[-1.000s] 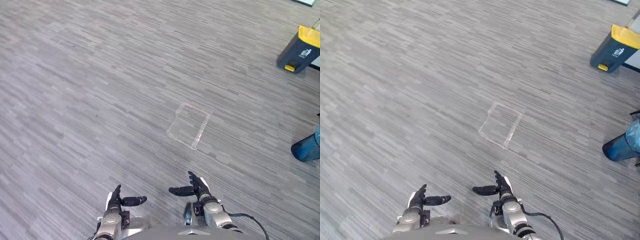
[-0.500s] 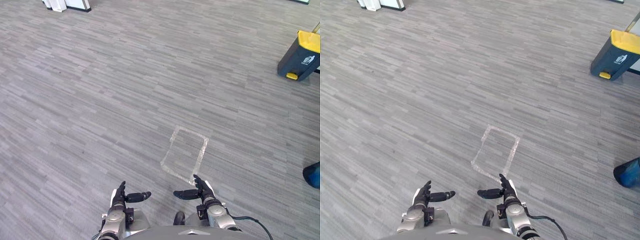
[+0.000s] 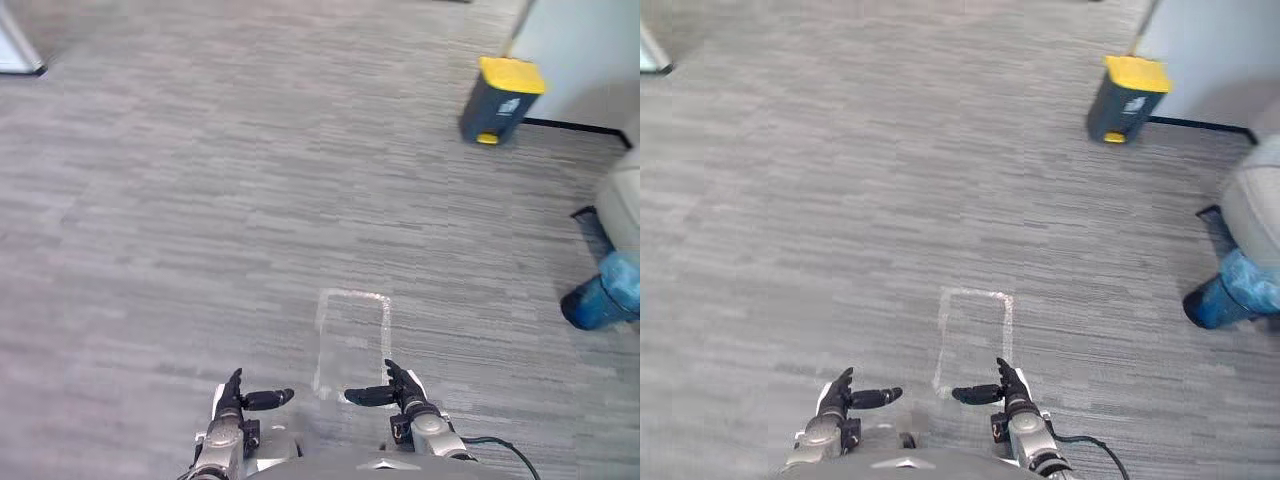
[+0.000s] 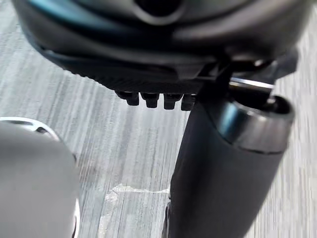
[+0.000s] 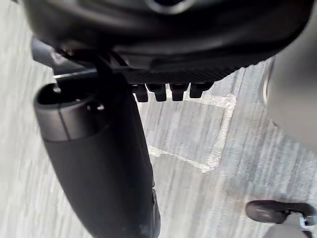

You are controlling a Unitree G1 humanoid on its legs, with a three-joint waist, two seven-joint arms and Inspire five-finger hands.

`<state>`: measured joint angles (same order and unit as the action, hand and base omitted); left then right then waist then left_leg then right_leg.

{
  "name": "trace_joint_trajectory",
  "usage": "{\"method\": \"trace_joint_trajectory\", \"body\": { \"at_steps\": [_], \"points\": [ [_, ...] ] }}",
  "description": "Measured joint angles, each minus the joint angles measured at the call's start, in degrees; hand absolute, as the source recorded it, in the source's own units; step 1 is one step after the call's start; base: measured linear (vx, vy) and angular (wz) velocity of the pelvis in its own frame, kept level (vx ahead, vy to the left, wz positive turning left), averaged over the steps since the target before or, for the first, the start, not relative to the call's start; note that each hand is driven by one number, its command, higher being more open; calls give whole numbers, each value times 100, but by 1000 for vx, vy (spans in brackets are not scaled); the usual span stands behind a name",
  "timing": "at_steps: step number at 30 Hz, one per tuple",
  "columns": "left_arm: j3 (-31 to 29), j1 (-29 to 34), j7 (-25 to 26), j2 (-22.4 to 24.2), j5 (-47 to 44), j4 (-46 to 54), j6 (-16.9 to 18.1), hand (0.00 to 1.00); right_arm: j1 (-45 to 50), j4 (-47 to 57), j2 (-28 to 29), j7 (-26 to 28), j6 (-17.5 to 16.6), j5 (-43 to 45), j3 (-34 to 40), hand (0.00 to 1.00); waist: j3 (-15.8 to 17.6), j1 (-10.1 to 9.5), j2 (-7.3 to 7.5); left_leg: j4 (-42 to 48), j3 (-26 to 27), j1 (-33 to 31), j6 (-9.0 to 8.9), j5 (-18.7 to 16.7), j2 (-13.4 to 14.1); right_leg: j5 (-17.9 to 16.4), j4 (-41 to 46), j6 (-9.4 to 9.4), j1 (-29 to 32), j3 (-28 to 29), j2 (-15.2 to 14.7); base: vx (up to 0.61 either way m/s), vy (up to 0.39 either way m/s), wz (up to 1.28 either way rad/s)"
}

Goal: Organize the slippers on the shoe rack

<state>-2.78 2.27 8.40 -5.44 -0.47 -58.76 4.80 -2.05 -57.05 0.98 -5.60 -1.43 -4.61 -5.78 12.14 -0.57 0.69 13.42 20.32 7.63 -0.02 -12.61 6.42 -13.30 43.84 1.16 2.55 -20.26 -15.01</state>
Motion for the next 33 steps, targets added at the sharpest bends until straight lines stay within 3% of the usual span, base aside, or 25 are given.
{"method": "trace_joint_trajectory", "body": {
  "at_steps": [3,5,6,7,8,9,11,13,14,15,16,19,21,23,24,25,28,30,33],
  "points": [
    [47,-15,-19,25,-11,-109,-36,100,-108,1,-6,9,5,-38,5,100,6,122,-55,-225,175,208,-13,7,131,-168,-596,-84,497,-679,143,259,-41,-35],
    [43,-20,-28,20,-19,-121,-56,100,-148,6,-3,9,-8,-95,-1,100,1,111,-35,-351,305,348,-108,21,193,219,-1824,-109,709,-1051,356,227,-99,-28],
    [37,-2,-34,-5,-17,-118,-56,100,-105,-5,9,9,-4,-102,-1,100,-42,103,51,-413,303,411,-197,23,70,755,-2319,-224,710,-1063,406,254,-123,-16],
    [20,-50,-48,27,-18,-186,-60,100,-90,-8,-67,10,-31,-117,5,100,-40,116,11,-501,251,536,-342,-35,106,1128,-2461,-413,658,-998,511,302,-156,-38],
    [30,-22,-81,175,6,-192,-59,100,-108,-21,-183,-1,-33,-204,16,100,-106,90,-236,-519,223,578,-344,-28,262,1042,-2564,-432,638,-906,735,354,-208,-44],
    [28,-19,-99,240,11,-201,-53,100,-113,-23,-257,-2,-13,-201,32,100,-111,102,-321,-457,197,579,-345,-28,324,964,-2551,-423,641,-882,797,309,-227,-43],
    [26,-76,-148,239,120,-223,-66,100,-121,-76,-319,-2,22,-201,194,100,-104,136,-307,641,-82,219,-361,-28,583,739,-2641,-409,464,-875,899,275,-218,-10],
    [-82,-77,-140,256,117,-201,-66,100,-96,-127,-317,-5,43,-201,235,100,-88,126,-316,1736,-241,-131,-561,84,888,698,-2901,-393,127,-864,1085,221,-145,-11],
    [-152,-65,-129,271,104,-139,-61,100,-59,-129,-357,-13,48,-198,238,100,-67,62,-300,2593,-358,-418,-783,-44,1084,679,-3090,-446,-140,-778,1228,261,-47,-45],
    [-227,-34,-134,275,104,-68,-30,100,-60,-155,-374,-30,64,-198,239,100,-71,44,-297,2974,-363,-615,-802,-222,1117,656,-3225,-482,-320,-617,1310,261,-11,-65],
    [-247,-26,-132,263,107,-42,-24,100,-65,-183,-377,-60,66,-194,244,100,-63,44,-275,2973,-325,-760,-756,-331,1067,657,-3309,-481,-423,-513,1332,293,34,-83],
    [-295,-54,-127,240,100,11,-22,100,-51,-243,-366,-106,94,-186,393,100,-26,-8,-187,1828,-549,-1165,-628,-476,667,638,-3398,-382,-566,96,1270,229,111,-104],
    [-318,-109,-119,219,99,12,-21,100,-13,-249,-373,-137,108,-184,489,100,29,-59,-117,966,-1338,-1354,-619,-383,194,572,-3356,-181,-677,541,1106,263,216,-95],
    [-320,-111,-114,223,85,13,11,100,22,-248,-407,-142,109,-184,488,100,44,-77,-122,565,-1790,-1375,-617,-22,2,504,-3283,-12,-737,798,1037,221,214,-89],
    [-310,-76,-93,257,76,1,16,100,74,-253,-467,-149,111,-185,481,100,-27,-104,-229,367,-1926,-1140,-398,597,-109,423,-3197,173,-772,1082,1042,232,233,-98],
    [-292,-85,-89,219,67,-32,10,100,85,-264,-423,-165,109,-184,468,100,-67,-88,-69,418,-1744,-1069,-377,526,-233,398,-3188,246,-763,1230,885,290,286,-91],
    [-263,-134,-100,82,-18,-92,-59,100,80,-353,-292,-151,109,-185,511,100,-110,-75,129,540,-1357,-919,-110,253,-404,425,-3187,329,-774,1502,659,267,280,-57],
    [-262,-134,-97,80,-29,-119,-68,100,42,-383,-288,-123,107,-187,613,100,-70,-87,71,410,-1128,-620,-23,164,-417,421,-2885,335,-739,1592,599,143,185,-68],
    [-261,-88,-90,72,-32,-124,-108,100,-67,-410,-289,-118,80,-197,651,100,-10,-110,-21,-24,-585,-35,21,135,-393,381,-1877,382,-368,1053,354,76,133,-89]
  ]
}}
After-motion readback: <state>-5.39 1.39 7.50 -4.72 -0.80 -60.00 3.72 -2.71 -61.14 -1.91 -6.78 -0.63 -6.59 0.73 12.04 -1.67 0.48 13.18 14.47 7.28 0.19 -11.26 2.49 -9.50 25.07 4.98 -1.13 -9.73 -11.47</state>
